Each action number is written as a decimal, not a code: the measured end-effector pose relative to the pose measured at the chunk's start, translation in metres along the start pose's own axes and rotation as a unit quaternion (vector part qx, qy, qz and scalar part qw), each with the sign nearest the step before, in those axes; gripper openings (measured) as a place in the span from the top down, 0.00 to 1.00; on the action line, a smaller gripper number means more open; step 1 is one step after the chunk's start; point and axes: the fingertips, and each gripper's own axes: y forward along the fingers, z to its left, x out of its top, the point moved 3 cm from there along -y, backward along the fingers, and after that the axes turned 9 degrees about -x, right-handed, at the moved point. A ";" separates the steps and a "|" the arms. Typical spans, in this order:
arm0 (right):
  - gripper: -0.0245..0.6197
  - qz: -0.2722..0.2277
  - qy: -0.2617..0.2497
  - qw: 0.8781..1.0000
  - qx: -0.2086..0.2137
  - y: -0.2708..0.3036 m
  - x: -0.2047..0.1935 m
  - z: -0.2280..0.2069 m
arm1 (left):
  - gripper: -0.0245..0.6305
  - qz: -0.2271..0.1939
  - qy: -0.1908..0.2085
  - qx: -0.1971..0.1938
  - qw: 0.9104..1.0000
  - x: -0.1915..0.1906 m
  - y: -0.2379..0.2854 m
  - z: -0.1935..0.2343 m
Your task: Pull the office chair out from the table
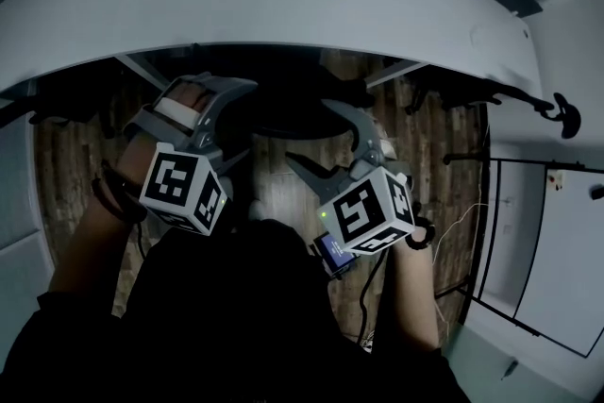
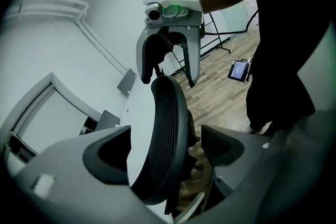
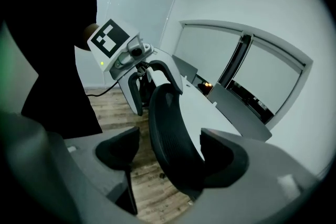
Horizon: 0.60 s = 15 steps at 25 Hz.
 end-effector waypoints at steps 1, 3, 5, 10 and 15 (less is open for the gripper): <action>0.40 0.007 -0.010 1.000 -0.002 0.004 -0.002 0.000 | 0.33 0.005 0.005 0.001 1.000 -0.003 0.003 0.000; 0.39 0.019 -0.027 0.999 -0.003 0.013 -0.005 0.001 | 0.33 0.016 0.016 0.001 1.000 -0.008 0.010 0.001; 0.38 0.033 -0.046 0.998 -0.003 0.022 -0.009 0.002 | 0.33 0.030 0.029 -0.001 0.999 -0.013 0.017 0.002; 0.38 0.051 -0.079 0.996 0.006 0.045 -0.015 0.010 | 0.32 0.056 0.038 -0.021 0.997 -0.023 0.032 0.001; 0.38 0.077 -0.114 0.990 0.001 0.064 -0.028 0.012 | 0.31 0.066 0.045 -0.034 0.996 -0.031 0.044 0.000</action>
